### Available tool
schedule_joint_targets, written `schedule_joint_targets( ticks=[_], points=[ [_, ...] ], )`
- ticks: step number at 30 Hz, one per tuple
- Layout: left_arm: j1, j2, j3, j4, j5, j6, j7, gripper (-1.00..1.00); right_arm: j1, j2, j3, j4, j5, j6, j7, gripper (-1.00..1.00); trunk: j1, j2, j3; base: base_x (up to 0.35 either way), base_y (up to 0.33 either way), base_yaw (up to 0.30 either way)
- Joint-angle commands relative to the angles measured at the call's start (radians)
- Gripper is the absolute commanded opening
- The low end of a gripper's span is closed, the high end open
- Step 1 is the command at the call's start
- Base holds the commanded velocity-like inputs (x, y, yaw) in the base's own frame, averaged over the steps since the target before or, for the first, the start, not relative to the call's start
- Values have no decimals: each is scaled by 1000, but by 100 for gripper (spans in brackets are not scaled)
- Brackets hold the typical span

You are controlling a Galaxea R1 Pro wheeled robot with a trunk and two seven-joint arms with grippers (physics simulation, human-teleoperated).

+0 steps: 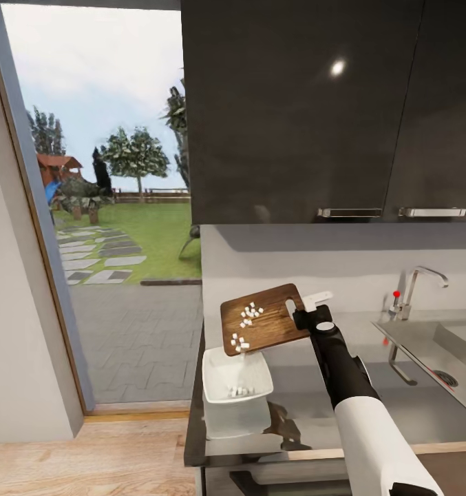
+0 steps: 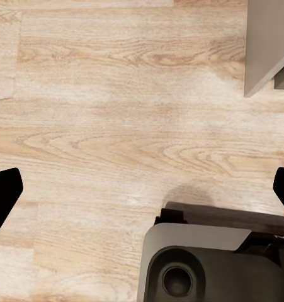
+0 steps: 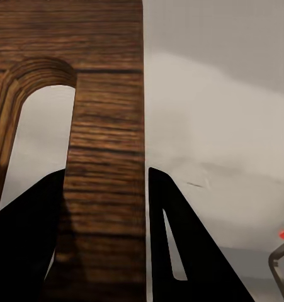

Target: In the kitchen, take the Vidalia onion out of the sink, dice it on the chopping board with the paring knife, put the diced onion into the bowl on the countertop, then place both the paring knife and the chopping board into the sink.

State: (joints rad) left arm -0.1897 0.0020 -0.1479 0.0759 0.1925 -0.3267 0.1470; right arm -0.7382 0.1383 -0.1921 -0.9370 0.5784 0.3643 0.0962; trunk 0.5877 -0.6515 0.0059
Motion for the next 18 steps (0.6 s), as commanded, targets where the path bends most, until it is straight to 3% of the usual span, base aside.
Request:
schedule_joint_targets(
  ticks=[1, 18],
  points=[
    [-1, 0, -9, 4, 8, -6, 0, 100, 0, 1, -4, -2, 11, 2, 10, -100, 0, -1, 0, 0, 0, 0],
    [-1, 0, -9, 4, 8, -6, 0, 100, -1, 1, -4, -2, 11, -42, 14, -100, 0, -1, 0, 0, 0, 0]
  ],
)
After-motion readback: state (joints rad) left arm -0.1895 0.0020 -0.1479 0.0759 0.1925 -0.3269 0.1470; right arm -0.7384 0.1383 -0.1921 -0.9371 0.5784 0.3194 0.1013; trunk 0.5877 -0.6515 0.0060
